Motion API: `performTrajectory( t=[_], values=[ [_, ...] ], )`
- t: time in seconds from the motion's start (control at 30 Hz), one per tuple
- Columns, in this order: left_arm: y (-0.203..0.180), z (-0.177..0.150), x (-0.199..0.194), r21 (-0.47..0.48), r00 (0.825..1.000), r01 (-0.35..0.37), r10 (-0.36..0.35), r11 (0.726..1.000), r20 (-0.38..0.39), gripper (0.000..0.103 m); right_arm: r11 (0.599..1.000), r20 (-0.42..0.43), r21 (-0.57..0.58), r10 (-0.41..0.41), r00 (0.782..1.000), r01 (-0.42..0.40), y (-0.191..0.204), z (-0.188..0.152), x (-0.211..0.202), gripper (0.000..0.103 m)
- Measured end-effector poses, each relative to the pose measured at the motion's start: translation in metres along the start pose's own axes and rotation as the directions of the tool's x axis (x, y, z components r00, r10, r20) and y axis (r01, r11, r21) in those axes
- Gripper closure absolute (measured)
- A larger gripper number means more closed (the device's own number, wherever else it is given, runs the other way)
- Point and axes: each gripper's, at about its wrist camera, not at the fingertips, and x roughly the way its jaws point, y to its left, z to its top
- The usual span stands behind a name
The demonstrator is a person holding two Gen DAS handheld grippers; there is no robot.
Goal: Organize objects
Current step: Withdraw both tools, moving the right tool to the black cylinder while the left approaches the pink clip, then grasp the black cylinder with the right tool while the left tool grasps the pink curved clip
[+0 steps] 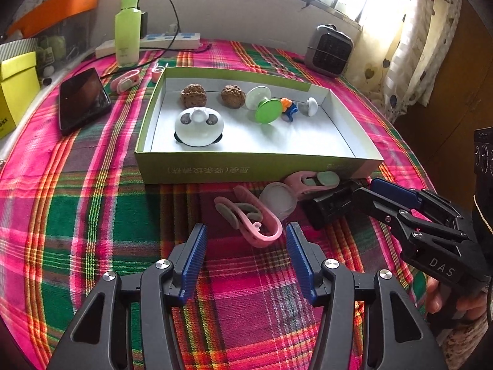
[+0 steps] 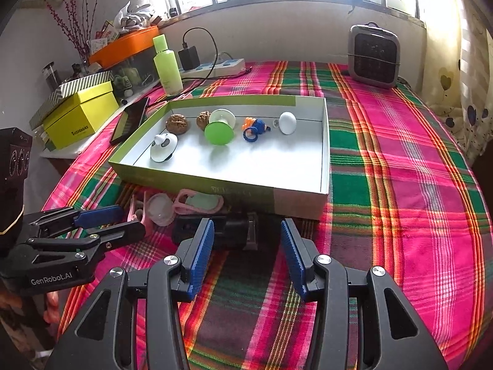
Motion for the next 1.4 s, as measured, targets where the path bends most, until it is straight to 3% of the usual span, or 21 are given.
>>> performTrajectory(
  t=[0.67,0.93,1.4],
  values=[
    [0.025,-0.004,-0.009,-0.043,0.999,-0.042,0.043,0.998,0.011,0.051,0.983,-0.072,-0.126,0.121,0.990,-0.130,0.027,-0.025,-0.013,0.057],
    [0.025,-0.005,-0.010,-0.043,0.999,-0.045,0.046,0.998,0.011,0.051,0.990,-0.017,-0.128,0.064,0.998,-0.066,0.015,-0.010,-0.011,0.057],
    [0.023,-0.004,-0.008,-0.038,0.999,-0.044,0.044,0.998,0.007,0.051,0.958,-0.071,-0.227,0.161,0.984,-0.173,0.026,-0.004,0.003,0.057]
  ],
)
